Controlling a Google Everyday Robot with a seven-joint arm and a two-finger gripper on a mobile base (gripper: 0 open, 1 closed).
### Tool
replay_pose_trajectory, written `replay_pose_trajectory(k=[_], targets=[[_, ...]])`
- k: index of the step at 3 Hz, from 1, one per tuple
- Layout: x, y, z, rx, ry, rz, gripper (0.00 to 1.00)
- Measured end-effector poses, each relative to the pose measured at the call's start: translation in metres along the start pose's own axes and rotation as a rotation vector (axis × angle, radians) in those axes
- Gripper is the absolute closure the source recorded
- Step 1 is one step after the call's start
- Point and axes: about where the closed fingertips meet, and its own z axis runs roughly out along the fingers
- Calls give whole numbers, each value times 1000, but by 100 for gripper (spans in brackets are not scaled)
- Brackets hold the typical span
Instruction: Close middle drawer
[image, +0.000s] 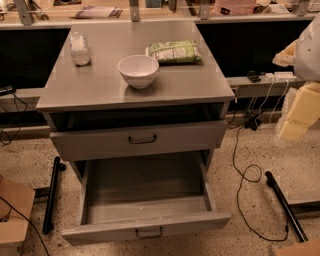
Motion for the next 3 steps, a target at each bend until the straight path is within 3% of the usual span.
replay_pose_trajectory(k=[1,2,3], targets=[[0,0,0,1,-1,0,0],[-1,0,0,4,-3,-1,22],[-19,17,31,-61,-114,-7,53]])
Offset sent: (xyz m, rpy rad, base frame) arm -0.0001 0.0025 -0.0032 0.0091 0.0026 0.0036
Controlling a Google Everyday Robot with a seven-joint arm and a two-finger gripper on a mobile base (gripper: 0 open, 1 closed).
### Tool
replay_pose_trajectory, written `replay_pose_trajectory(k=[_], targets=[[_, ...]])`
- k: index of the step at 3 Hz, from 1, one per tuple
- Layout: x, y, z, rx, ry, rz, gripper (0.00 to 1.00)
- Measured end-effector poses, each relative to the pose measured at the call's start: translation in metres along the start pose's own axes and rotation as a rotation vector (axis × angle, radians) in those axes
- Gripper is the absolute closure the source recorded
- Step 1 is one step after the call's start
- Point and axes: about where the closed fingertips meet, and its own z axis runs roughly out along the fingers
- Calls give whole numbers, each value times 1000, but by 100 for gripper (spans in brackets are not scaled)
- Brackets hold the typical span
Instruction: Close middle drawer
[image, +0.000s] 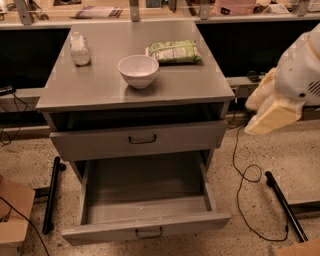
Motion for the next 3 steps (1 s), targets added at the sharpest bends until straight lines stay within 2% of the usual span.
replay_pose_trajectory(k=[1,2,3], targets=[[-12,21,44,-71,-70,-10,76],[-14,49,104,-158,-103,1,100],[-14,50,108,-163,-97,1,100]])
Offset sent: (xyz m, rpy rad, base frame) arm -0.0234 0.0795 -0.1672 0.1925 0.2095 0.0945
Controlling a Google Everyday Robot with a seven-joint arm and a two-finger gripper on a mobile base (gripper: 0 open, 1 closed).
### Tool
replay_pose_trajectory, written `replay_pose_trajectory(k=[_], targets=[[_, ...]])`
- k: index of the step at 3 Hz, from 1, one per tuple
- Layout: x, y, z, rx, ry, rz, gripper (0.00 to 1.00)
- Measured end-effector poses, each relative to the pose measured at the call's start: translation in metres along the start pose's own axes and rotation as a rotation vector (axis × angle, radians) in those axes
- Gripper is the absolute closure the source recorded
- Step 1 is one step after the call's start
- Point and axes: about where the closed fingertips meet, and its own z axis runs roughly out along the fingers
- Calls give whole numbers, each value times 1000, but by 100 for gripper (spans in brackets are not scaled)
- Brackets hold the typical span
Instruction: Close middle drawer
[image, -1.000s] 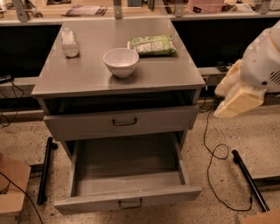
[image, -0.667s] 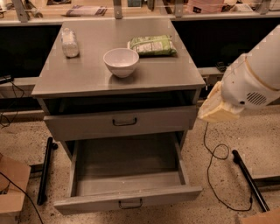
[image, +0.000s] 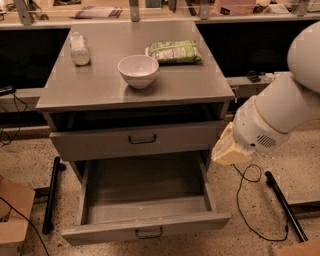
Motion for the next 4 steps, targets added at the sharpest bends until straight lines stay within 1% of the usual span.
replay_pose_trajectory(k=[1,2,3,4], targets=[[10,2,35,-40,51,1,100],[27,9,84,-105,58,23,100],[46,15,123,-148,25,65,100],[70,20,167,-182,-16,133,100]])
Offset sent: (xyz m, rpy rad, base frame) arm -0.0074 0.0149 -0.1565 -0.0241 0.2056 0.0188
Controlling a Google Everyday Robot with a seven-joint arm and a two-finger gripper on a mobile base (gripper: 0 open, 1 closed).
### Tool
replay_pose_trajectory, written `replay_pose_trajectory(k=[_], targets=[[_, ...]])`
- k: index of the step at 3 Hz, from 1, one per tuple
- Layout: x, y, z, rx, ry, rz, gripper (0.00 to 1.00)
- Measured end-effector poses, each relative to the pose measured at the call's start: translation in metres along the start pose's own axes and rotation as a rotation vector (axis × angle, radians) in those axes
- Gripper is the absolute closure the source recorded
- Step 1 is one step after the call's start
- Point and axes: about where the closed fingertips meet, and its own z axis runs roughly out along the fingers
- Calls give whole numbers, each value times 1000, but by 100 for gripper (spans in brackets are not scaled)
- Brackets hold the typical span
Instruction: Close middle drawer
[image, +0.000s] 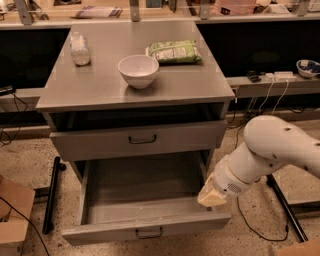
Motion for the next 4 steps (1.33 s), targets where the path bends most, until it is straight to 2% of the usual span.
replay_pose_trajectory(k=[1,3,4], targets=[[24,-12,42,-26,-50,65,100],[28,-14,62,-61,-50,64,100],[27,-12,102,-113,-59,58,100]])
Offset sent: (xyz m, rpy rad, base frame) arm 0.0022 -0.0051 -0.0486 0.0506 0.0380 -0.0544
